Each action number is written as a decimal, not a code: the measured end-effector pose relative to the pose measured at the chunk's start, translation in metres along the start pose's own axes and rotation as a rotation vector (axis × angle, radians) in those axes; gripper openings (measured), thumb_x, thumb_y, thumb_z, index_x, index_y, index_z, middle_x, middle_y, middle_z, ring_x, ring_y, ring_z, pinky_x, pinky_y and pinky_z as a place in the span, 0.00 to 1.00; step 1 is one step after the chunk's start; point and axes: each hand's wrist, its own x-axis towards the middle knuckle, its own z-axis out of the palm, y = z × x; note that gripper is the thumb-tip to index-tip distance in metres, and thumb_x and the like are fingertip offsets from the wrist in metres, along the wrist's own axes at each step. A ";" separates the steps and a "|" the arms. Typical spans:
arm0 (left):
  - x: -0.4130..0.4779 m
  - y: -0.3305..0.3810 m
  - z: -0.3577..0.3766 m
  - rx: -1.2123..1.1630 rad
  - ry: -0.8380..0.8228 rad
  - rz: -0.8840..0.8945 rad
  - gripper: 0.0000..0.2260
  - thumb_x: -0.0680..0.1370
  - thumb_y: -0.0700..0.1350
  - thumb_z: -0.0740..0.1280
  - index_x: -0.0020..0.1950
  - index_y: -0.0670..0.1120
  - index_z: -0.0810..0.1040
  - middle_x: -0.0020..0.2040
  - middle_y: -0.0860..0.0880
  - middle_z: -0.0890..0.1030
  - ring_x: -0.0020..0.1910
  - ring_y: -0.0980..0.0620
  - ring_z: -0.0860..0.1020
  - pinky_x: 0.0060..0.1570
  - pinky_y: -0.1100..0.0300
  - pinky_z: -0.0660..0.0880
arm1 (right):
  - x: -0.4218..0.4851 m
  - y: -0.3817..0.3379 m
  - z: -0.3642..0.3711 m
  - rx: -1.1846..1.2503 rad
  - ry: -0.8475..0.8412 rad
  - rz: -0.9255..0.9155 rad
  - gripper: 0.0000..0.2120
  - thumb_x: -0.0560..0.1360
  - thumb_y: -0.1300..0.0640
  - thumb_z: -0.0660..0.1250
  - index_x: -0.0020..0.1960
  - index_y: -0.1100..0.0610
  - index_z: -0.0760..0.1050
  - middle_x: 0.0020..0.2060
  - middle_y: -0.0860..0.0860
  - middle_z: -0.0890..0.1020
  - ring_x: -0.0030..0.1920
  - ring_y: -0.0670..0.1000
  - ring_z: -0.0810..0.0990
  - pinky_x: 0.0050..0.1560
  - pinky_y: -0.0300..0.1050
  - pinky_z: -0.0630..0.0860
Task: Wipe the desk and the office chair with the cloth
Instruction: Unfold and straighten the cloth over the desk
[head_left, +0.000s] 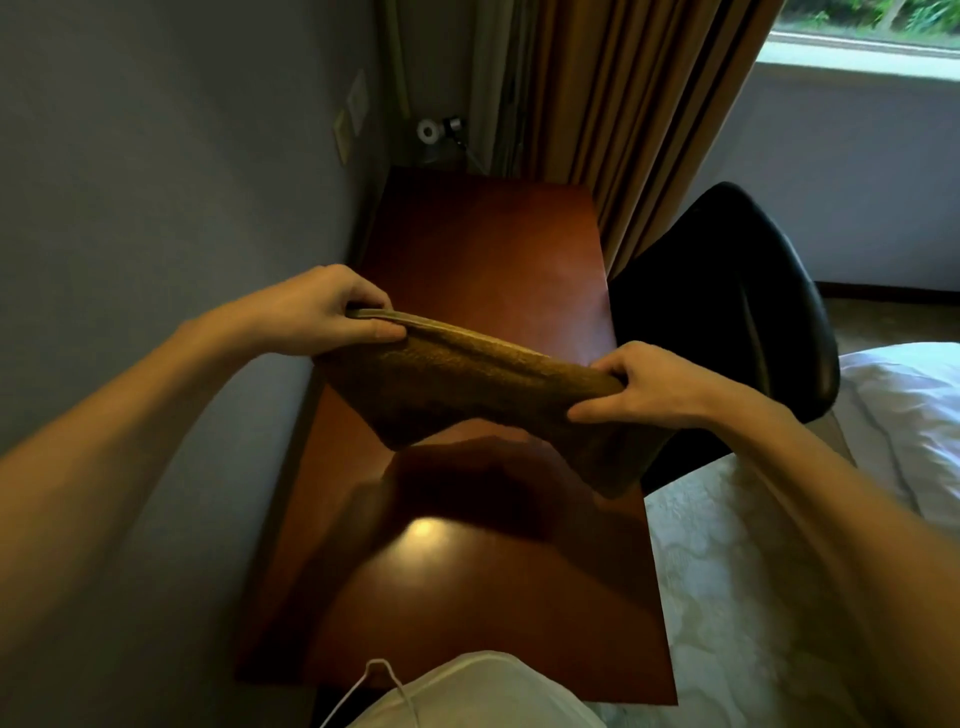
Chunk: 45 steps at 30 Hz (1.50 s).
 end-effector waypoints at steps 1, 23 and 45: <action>-0.002 0.000 -0.002 -0.030 -0.005 -0.011 0.12 0.76 0.60 0.68 0.46 0.54 0.85 0.39 0.56 0.84 0.40 0.56 0.84 0.35 0.64 0.77 | -0.002 0.001 -0.001 0.009 -0.001 0.005 0.12 0.74 0.46 0.77 0.49 0.54 0.85 0.41 0.52 0.86 0.42 0.51 0.86 0.51 0.55 0.83; 0.013 -0.033 -0.024 0.123 0.495 -0.170 0.02 0.80 0.51 0.72 0.49 0.54 0.83 0.43 0.57 0.83 0.44 0.59 0.81 0.39 0.63 0.75 | 0.047 0.002 -0.031 0.218 0.536 -0.055 0.07 0.80 0.61 0.71 0.58 0.57 0.81 0.51 0.52 0.82 0.52 0.51 0.80 0.54 0.48 0.77; -0.057 -0.127 0.216 0.155 -0.669 -0.414 0.05 0.80 0.50 0.73 0.49 0.50 0.82 0.41 0.55 0.79 0.37 0.62 0.75 0.39 0.64 0.70 | 0.036 0.120 0.199 0.063 -0.668 0.296 0.08 0.77 0.65 0.71 0.46 0.53 0.77 0.47 0.50 0.80 0.51 0.50 0.79 0.55 0.45 0.78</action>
